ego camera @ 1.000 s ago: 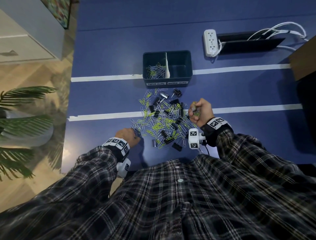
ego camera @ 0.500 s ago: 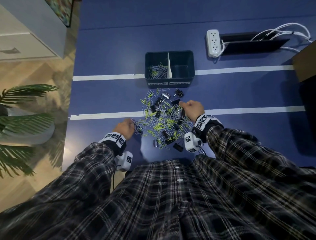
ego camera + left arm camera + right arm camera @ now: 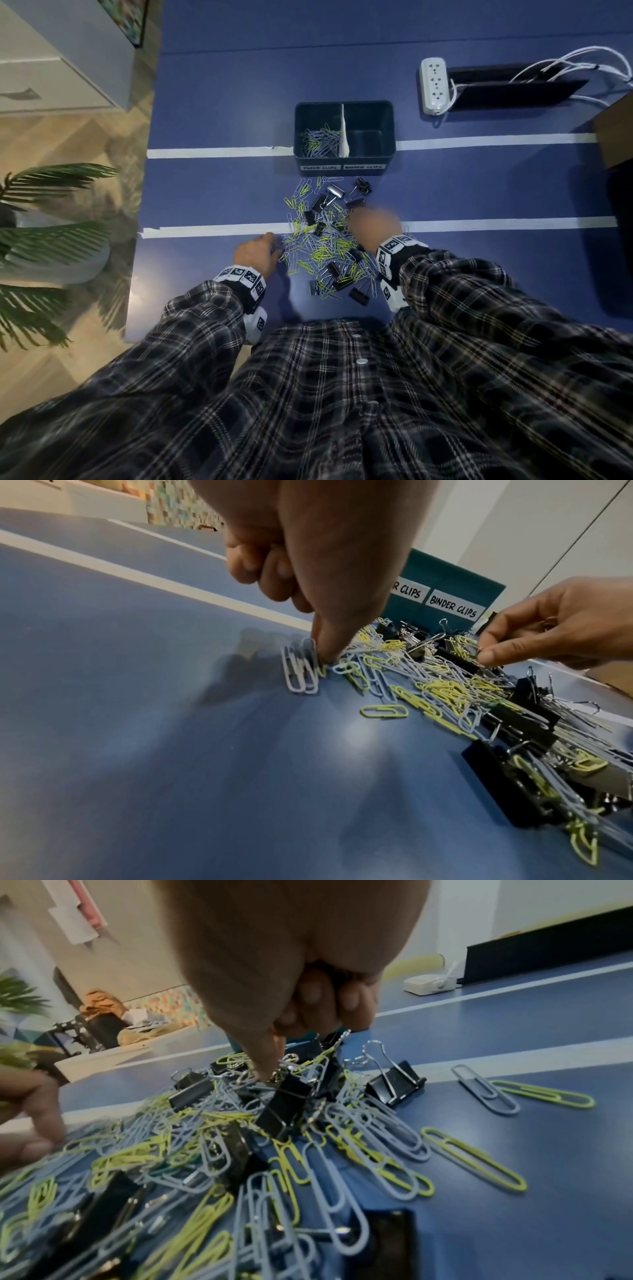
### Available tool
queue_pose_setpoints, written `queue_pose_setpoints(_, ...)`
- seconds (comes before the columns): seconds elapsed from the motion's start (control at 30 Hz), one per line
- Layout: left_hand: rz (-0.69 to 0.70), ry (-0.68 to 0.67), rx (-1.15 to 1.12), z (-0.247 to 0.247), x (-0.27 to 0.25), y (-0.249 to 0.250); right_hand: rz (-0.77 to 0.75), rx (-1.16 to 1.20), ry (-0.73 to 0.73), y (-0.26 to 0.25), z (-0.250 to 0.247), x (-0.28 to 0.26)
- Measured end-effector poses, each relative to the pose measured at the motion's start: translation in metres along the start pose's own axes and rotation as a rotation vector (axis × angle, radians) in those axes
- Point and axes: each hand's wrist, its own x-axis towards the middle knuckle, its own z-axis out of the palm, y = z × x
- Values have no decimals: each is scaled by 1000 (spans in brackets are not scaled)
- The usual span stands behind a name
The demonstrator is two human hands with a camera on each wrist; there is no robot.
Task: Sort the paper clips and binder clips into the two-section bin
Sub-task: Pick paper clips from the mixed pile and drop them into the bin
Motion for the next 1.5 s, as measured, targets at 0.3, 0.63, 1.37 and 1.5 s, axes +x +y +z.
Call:
queue_pose_setpoints(0.3, -64, -95, -152, -5, 10, 3, 75, 596, 70, -10, -39, 14)
queue_pose_setpoints(0.63, -7, 44, -271, -115, 66, 39, 313, 920, -133, -60, -136, 105)
queue_pose_setpoints(1.37, 307, 159, -40, -126, 154, 111, 475, 1040, 61, 30, -69, 24)
queue_pose_setpoints(1.5, 219, 421, -195, -104, 122, 80, 511, 892, 158, 55, -42, 0)
